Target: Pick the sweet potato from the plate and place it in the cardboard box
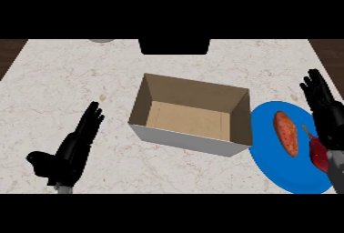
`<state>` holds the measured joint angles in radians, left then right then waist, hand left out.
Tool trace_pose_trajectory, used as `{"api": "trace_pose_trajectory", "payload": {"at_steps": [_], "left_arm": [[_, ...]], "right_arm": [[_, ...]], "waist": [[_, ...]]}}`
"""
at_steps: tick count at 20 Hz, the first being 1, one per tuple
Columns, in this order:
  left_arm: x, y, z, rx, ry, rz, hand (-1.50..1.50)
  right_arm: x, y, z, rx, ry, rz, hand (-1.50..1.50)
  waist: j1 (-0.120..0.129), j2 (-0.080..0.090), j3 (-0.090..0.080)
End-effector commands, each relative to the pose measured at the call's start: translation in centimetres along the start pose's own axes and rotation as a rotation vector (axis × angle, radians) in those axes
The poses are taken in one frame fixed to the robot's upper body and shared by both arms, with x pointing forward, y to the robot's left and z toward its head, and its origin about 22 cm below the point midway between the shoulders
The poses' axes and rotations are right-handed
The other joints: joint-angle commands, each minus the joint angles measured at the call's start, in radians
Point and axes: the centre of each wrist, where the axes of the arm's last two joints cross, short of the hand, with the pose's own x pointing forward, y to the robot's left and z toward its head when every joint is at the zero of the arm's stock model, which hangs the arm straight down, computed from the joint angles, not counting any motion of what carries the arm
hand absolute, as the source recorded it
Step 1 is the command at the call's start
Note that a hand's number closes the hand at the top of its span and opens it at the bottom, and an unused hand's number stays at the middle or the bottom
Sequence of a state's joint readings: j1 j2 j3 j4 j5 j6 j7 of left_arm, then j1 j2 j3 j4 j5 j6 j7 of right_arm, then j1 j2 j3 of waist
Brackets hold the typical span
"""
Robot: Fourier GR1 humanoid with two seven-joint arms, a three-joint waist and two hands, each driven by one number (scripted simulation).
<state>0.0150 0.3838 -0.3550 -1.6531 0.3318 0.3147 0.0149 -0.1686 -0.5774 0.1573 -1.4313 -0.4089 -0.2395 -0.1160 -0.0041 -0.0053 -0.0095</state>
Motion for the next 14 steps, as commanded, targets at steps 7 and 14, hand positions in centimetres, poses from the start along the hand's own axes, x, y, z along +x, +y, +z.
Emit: {"api": "trace_pose_trajectory", "payload": {"at_steps": [7, 14], "left_arm": [[-0.1, 5.1, -0.9, 0.136, -0.004, -0.294, 0.00], [0.9, 5.2, -2.7, 0.162, 0.031, -0.331, 0.00]], "right_arm": [[4.3, -8.3, -3.1, 0.011, -0.060, 0.495, -1.50], [-3.5, -6.0, -3.2, -0.226, -0.113, -0.076, -1.50]], "waist": [[0.025, 0.034, -0.016], [0.008, 0.008, 0.011]]}}
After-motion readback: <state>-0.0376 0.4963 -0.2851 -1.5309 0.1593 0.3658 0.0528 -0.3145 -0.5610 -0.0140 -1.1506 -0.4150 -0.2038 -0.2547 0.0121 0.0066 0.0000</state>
